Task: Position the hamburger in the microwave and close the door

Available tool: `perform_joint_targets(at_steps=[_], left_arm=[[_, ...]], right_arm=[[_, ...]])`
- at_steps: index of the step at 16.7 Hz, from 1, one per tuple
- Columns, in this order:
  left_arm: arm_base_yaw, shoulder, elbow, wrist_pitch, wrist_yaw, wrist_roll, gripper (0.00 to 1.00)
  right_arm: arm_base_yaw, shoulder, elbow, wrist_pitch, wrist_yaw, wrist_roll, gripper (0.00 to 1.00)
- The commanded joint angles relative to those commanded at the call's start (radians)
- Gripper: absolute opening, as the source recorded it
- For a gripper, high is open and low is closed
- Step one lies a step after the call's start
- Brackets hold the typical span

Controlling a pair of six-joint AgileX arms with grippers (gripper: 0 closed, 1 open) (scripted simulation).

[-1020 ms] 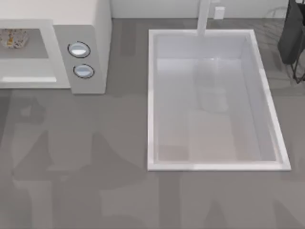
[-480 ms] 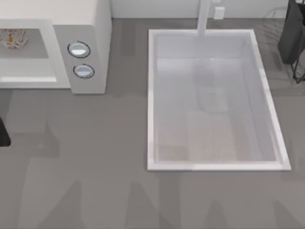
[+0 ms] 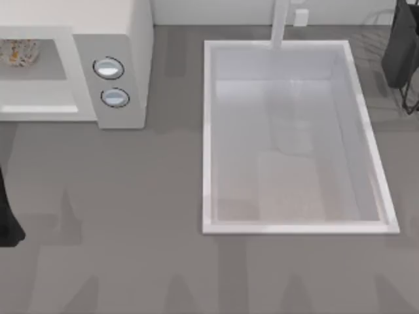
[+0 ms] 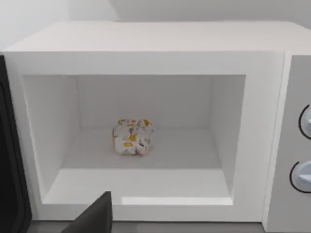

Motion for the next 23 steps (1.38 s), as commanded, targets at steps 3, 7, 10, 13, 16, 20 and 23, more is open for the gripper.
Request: perform_joint_targets(at_steps=[3, 7, 10, 13, 16, 20, 23], left_arm=[[-0.006, -0.036, -0.014, -0.018, -0.009, -0.004, 1.0], [-0.006, -0.036, -0.014, -0.018, -0.009, -0.004, 0.92], [-0.006, -0.036, -0.014, -0.018, -0.009, -0.004, 0.7], [-0.006, -0.036, -0.014, -0.018, -0.009, -0.004, 0.47], [-0.006, -0.036, -0.014, -0.018, -0.009, -0.004, 0.25], [-0.006, -0.036, -0.014, -0.018, -0.009, -0.004, 0.0], [-0.006, -0.036, -0.014, -0.018, -0.009, -0.004, 0.0]], right_arm=[[0.0, 0.0, 0.0, 0.0, 0.0, 0.0, 1.0], [0.0, 0.0, 0.0, 0.0, 0.0, 0.0, 1.0], [0.0, 0.0, 0.0, 0.0, 0.0, 0.0, 1.0], [0.0, 0.0, 0.0, 0.0, 0.0, 0.0, 1.0], [0.0, 0.0, 0.0, 0.0, 0.0, 0.0, 1.0], [0.0, 0.0, 0.0, 0.0, 0.0, 0.0, 1.0], [0.0, 0.0, 0.0, 0.0, 0.0, 0.0, 1.0]])
